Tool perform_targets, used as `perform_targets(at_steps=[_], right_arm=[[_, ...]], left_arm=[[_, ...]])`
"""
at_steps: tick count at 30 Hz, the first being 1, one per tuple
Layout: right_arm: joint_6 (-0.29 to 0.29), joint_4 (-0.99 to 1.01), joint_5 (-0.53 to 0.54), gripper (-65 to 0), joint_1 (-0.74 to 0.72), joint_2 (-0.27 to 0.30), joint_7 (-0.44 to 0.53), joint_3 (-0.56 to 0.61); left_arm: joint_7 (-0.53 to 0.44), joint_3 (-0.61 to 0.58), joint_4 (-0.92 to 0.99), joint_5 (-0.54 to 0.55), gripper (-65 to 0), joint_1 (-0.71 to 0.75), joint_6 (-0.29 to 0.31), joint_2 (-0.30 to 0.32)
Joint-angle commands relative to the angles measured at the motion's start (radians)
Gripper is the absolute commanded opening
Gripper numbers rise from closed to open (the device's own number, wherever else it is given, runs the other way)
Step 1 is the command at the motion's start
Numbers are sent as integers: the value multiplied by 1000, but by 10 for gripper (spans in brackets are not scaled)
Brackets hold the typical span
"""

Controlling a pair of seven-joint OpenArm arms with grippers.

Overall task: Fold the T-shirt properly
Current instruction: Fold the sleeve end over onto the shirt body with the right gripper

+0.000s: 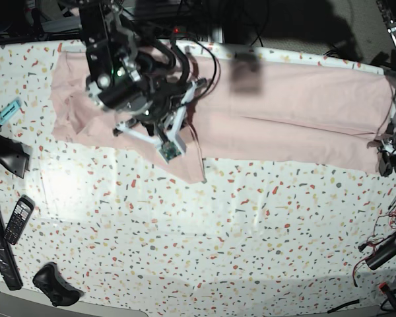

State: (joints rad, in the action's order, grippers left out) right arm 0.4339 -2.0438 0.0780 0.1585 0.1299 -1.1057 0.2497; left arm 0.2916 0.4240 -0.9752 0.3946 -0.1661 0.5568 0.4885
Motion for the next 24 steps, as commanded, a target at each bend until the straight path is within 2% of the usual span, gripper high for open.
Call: perform_targets(at_steps=[1,6,14,24], right_arm=[[3,-38,9,-650,13,-3,11,0],[4,-130,74,-650,94,-3,14,0],[5,-146,188,-650,105,-3,22,2],[4,-146,184,-650,105,-3,90,135]], left_arm=[[-23,6,-19,14,-371,-19,5,22],[-23,6,-19,14,-371,-19,5,22],[1,6,-19,14,-371,-16,5,22],[1,6,-19,14,-371,-16,5,22]])
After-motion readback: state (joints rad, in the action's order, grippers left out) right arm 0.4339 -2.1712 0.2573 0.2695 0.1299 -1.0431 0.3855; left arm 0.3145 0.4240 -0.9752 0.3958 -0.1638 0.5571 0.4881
